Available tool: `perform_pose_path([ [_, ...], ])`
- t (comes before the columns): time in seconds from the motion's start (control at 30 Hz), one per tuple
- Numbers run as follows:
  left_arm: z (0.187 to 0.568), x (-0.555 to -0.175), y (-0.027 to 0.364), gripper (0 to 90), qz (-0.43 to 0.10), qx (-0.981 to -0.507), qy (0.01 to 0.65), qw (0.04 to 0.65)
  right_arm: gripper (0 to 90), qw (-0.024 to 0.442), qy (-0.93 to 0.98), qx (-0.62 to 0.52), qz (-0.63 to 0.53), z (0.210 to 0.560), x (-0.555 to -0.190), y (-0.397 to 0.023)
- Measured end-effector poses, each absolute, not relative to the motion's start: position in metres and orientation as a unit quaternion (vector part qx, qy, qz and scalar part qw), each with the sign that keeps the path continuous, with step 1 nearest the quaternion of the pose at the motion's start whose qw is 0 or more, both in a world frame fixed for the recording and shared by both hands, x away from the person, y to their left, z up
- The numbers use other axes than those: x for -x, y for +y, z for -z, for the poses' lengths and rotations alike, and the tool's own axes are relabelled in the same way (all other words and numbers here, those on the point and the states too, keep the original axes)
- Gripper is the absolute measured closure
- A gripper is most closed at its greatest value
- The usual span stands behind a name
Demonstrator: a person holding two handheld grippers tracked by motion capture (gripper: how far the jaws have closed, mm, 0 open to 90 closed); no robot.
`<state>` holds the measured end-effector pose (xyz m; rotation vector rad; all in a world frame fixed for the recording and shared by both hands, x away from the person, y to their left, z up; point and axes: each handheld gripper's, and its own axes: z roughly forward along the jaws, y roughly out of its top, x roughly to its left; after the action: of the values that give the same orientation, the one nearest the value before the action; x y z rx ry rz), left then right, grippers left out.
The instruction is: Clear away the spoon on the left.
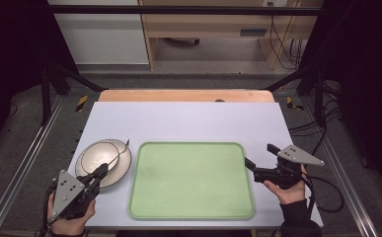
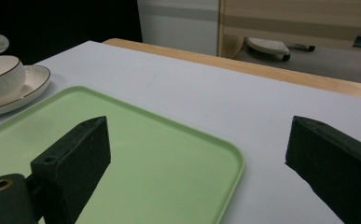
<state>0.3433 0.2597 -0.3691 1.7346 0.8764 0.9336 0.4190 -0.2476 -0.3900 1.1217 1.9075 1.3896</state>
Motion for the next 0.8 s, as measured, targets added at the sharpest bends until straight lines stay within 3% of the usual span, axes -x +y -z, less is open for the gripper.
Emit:
perform_pose_path([
  [0.8,0.397,-0.380,0.215,88.2,-0.358,-0.781,0.327,0.395,6.7,0.258,0.706,-0.415,-0.512,0.391,-0.421,-0.247],
])
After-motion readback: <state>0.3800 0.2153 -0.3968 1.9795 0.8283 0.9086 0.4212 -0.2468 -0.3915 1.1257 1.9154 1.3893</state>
